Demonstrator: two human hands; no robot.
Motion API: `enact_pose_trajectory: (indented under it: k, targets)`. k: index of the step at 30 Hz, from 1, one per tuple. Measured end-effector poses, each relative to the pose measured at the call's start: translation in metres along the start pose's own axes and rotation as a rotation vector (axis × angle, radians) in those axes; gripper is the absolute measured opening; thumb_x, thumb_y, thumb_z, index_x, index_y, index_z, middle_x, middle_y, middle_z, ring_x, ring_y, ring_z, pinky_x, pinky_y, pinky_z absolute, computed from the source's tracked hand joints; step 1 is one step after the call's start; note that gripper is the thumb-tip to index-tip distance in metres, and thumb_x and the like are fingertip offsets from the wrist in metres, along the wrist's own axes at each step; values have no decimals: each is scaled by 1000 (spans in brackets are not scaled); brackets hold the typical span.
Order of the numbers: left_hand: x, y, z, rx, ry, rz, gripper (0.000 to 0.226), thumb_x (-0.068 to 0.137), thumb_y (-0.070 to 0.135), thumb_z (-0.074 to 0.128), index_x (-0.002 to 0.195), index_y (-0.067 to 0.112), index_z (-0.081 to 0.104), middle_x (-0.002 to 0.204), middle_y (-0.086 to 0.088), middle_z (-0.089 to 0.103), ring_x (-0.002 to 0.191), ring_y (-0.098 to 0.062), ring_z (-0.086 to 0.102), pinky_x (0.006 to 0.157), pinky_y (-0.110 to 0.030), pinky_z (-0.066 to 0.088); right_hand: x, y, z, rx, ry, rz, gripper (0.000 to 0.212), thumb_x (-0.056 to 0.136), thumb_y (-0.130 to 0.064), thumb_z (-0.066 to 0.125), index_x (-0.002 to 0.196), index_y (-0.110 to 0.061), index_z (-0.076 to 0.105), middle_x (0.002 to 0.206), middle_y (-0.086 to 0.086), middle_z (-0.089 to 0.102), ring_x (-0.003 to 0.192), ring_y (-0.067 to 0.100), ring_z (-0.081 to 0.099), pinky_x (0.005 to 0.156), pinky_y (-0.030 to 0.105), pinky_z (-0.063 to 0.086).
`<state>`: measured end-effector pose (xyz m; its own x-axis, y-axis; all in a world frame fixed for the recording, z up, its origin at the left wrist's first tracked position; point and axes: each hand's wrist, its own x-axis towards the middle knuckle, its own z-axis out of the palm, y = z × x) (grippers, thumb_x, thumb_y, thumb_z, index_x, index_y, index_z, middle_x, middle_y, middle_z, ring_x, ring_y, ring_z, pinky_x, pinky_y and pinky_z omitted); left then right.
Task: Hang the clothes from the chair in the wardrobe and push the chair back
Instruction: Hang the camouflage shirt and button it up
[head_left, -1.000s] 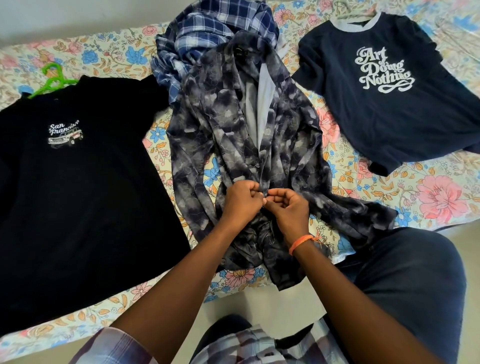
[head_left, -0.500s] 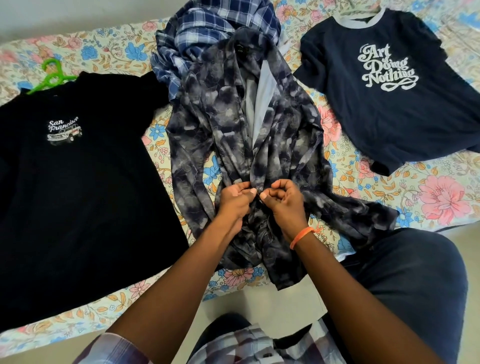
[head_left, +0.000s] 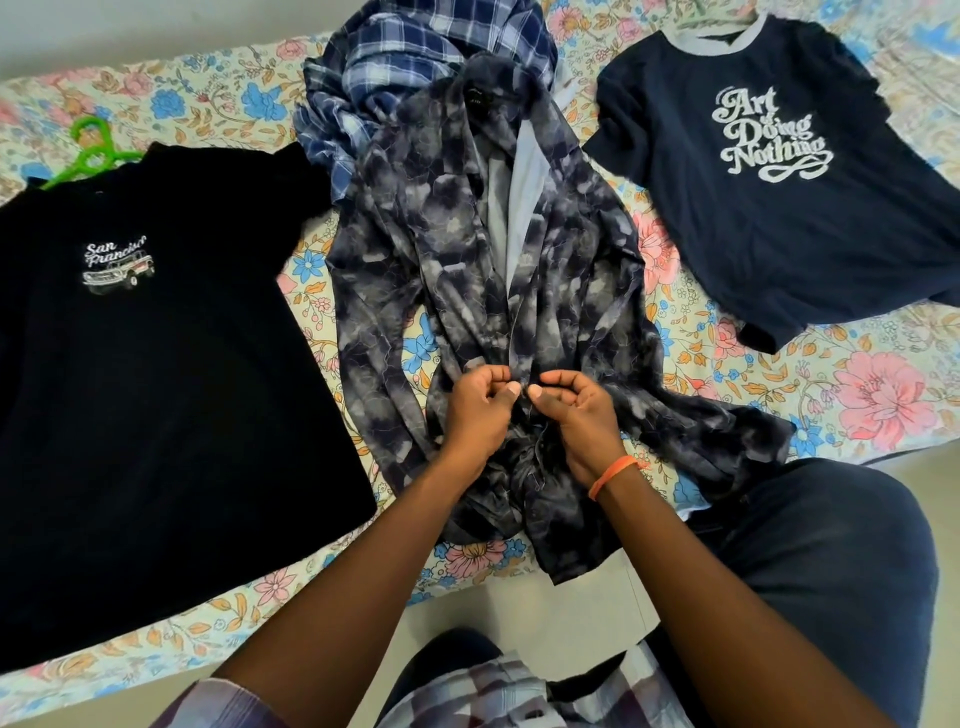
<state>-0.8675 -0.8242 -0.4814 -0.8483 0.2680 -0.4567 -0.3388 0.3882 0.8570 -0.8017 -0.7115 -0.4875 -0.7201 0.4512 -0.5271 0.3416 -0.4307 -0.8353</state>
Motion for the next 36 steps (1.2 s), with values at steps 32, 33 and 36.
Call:
enact_pose_trajectory:
  k: [32, 33, 36]
  targets:
    - [62, 28, 9, 749, 127, 242, 23, 95, 14, 55, 73, 16, 63, 73, 1, 64, 71, -21, 62, 62, -37, 52, 56, -14, 18, -659, 284, -381, 3, 90, -13, 66, 88, -12, 67, 80, -2, 63, 70, 10, 54, 68, 21, 43]
    - [64, 26, 6, 685, 84, 229, 21, 94, 16, 55, 74, 16, 64, 74, 1, 65, 72, -20, 62, 64, -37, 52, 54, -13, 18, -691, 273, -391, 6, 90, -13, 65, 85, -12, 65, 78, -2, 62, 69, 12, 53, 67, 24, 42]
    - [63, 22, -3, 549, -32, 237, 16, 93, 22, 56, 82, 19, 67, 80, 5, 67, 73, -14, 62, 66, -32, 50, 45, -5, 19, -779, 231, -471, 17, 90, -9, 60, 75, -13, 53, 74, -1, 52, 70, 16, 47, 63, 26, 30]
